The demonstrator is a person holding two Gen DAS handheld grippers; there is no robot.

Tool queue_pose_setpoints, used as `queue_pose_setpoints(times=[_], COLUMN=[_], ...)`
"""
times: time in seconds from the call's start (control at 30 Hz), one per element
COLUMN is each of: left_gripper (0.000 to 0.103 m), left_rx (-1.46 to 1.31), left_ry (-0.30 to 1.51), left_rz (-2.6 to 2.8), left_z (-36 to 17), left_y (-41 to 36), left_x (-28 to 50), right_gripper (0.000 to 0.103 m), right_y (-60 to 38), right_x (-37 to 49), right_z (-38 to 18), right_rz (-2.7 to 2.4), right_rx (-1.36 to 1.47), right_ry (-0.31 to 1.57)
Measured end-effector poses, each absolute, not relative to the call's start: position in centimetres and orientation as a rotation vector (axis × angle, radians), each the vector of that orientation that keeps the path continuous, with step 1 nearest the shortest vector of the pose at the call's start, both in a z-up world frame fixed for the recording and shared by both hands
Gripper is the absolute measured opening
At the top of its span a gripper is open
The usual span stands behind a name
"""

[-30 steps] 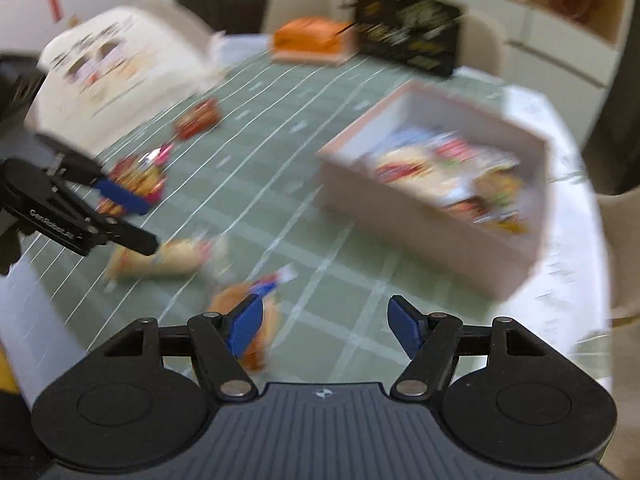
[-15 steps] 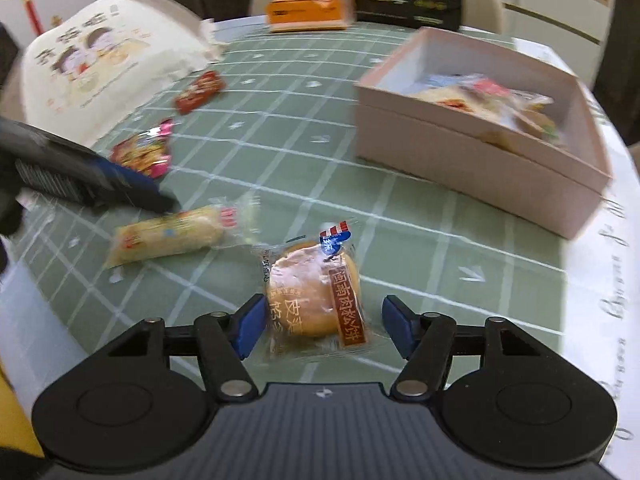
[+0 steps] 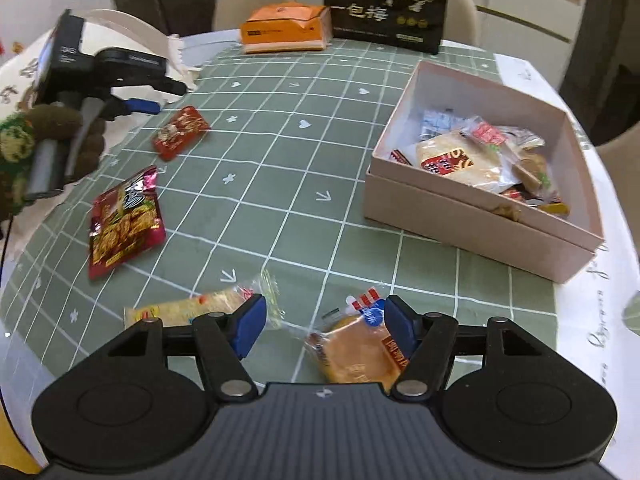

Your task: Organize snacks

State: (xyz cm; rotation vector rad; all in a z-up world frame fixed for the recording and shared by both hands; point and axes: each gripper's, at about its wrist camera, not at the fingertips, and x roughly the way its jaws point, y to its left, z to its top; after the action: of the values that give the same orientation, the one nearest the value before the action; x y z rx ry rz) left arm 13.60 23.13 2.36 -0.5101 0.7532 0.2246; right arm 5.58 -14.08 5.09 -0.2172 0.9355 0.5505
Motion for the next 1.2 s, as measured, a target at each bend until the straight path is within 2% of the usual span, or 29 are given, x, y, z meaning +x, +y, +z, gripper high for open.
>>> queue_pose_setpoints(times=[0.03, 0.1, 0.23, 0.3, 0.47, 0.63, 0.7, 0.8, 0.83, 0.9, 1.13, 1.2], left_gripper=[0.046, 0.042, 0.04, 0.04, 0.04, 0.04, 0.04, 0.04, 0.04, 0.04, 0.041, 0.046], left_rx=[-0.473, -0.405, -0.36, -0.403, -0.721, -0.696, -0.655, -0.605, -0.596, -0.557, -0.143, 0.008], left_ry=[0.771, 0.773, 0.782, 0.799, 0.829, 0.724, 0.701, 0.715, 0.722, 0.735, 0.842, 0.843], left_rz=[0.184, 0.125, 0.017, -0.013, -0.079, 0.075, 0.111, 0.13, 0.12, 0.077, -0.096, -0.107], left_z=[1.8, 1.4, 0.9, 0.6, -0.4, 2.4, 3.4, 3.9, 3.9, 4.0, 3.0, 2.6], left_y=[22.4, 20.5, 15.6, 13.5, 11.9, 12.8, 13.0, 12.6, 12.1, 10.7, 1.5, -1.0], left_x=[13.8, 12.9, 9.9, 8.4, 4.8, -0.4, -2.0, -3.4, -3.8, -4.0, -2.9, -2.4], right_gripper=[0.067, 0.069, 0.069, 0.069, 0.069, 0.069, 0.07, 0.077, 0.077, 0.068, 0.066, 0.067], right_y=[-13.9, -13.6, -13.0, -13.0, -11.5, -8.6, -6.8, -4.6, -4.4, -4.5, -11.2, -13.8], right_x=[5.4, 5.1, 5.2, 5.2, 5.6, 6.5, 6.8, 6.7, 6.9, 7.3, 7.7, 7.7], right_z=[5.3, 5.2, 4.5, 4.2, 3.6, 2.3, 1.5, 0.7, 0.7, 1.1, 1.3, 1.5], right_rz=[0.532, 0.509, 0.475, 0.524, 0.677, 0.803, 0.848, 0.9, 0.897, 0.878, 0.768, 0.736], right_rx=[-0.211, -0.213, -0.259, -0.238, -0.289, -0.32, -0.371, -0.465, -0.465, -0.439, -0.403, -0.376], right_ry=[0.939, 0.951, 0.959, 0.958, 0.936, 0.924, 0.926, 0.88, 0.871, 0.885, 0.917, 0.92])
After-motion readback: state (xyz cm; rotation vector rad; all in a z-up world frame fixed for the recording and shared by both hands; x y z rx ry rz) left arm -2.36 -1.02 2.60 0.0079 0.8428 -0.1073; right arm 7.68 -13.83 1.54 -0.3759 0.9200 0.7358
